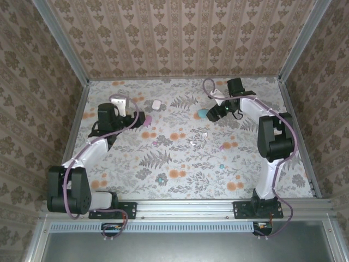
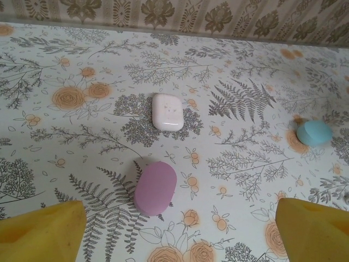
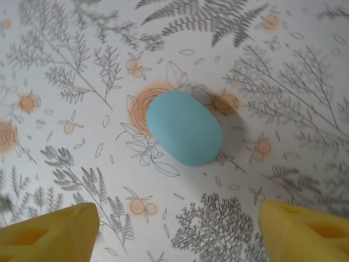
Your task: Insert the wireless bluetooth earbuds into the charging case
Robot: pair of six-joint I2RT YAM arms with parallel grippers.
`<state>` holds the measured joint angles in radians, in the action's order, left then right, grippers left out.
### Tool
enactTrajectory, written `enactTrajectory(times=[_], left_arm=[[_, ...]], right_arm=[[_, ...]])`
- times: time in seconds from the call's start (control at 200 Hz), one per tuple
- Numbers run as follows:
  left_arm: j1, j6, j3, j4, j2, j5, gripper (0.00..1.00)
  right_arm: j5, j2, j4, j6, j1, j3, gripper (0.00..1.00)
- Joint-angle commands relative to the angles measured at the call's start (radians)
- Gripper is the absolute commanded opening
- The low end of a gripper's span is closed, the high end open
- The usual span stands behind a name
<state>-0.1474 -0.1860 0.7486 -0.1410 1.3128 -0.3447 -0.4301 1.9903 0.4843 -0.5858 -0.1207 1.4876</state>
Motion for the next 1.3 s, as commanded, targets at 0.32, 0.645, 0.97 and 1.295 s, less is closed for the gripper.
enactTrajectory(times=[0.32,0.645,0.97,1.295], left_arm=[[-0.001,0.115,-0.026,0.044,-0.058,-0.037,0.93],[-0.001,0.123,-0.005,0.049,-0.027,-0.043,0.93],[0.000,0.122,0.002,0.058,-0.012,-0.043,0.93],[0.000,0.109,0.010,0.055,0.006,-0.057,0.93]], right_arm=[[-0.001,0.260,0.278,-0.471,-0.037,0.349,0.81],[0.030,0.375,0.365,-0.493,-0.074,0.495,0.80],[0.057,0.412,0.385,-0.500,-0.094,0.510,0.69],[0.084,0.334,0.372,-0.512,-0.089,0.401,0.53]])
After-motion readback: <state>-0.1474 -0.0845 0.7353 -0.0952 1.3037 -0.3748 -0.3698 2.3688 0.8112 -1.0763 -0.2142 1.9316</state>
